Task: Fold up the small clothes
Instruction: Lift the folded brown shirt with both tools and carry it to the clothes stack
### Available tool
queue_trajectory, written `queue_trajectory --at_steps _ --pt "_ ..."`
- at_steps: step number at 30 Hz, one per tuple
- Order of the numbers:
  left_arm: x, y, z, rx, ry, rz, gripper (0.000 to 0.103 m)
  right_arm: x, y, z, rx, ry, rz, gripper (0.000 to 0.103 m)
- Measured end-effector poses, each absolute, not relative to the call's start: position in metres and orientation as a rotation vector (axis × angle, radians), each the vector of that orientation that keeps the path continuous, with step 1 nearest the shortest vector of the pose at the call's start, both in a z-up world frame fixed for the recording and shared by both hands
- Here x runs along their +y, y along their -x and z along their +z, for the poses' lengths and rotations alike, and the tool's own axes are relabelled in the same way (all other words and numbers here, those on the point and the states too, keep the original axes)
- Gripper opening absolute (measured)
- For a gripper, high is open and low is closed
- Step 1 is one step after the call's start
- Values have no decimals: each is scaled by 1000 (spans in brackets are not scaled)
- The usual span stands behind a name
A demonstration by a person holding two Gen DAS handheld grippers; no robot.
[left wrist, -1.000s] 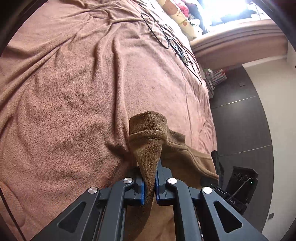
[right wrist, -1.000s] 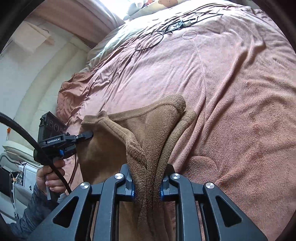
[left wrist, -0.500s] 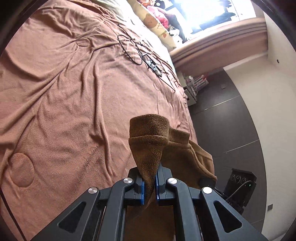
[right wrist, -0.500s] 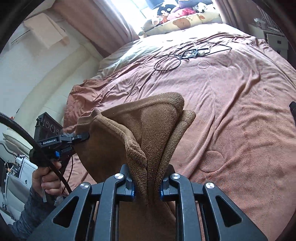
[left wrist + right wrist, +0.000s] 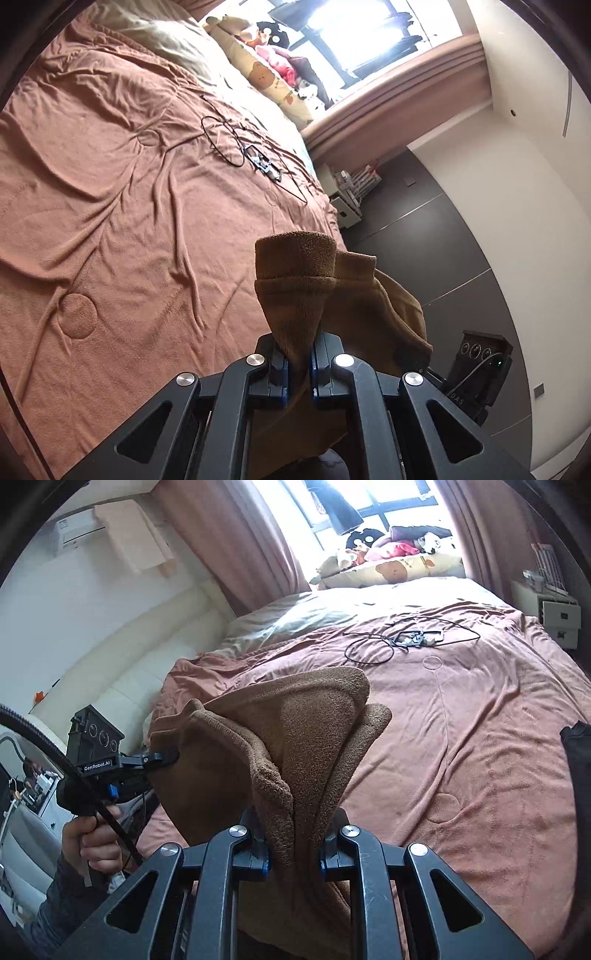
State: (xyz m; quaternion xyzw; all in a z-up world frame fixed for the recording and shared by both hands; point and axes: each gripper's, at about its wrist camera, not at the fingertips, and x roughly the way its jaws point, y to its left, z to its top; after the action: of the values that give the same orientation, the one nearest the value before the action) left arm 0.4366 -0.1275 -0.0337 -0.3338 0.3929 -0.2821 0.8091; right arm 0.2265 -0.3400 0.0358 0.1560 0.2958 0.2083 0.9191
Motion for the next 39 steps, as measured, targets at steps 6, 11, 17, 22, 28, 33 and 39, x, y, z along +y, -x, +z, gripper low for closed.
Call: queue_trajectory --at_steps 6,11,17,22,28,33,39 --pt "-115 -405 -7 783 706 -606 8 -326 -186 58 557 -290 446 14" --pt "-102 -373 17 725 698 -609 8 -311 -155 77 514 -266 467 14" --pt "-78 -331 45 655 688 -595 8 -283 -120 93 468 -232 507 14" --pt "-52 -295 61 603 685 -576 8 -255 -102 98 449 -202 546 14" --pt "-11 -254 79 544 683 -540 8 -219 -89 104 422 -163 604 14" --pt "28 -219 95 492 676 -500 8 -185 -82 111 407 -122 658 14" --pt "80 -183 111 437 682 -441 8 -148 -89 119 403 -82 727 14"
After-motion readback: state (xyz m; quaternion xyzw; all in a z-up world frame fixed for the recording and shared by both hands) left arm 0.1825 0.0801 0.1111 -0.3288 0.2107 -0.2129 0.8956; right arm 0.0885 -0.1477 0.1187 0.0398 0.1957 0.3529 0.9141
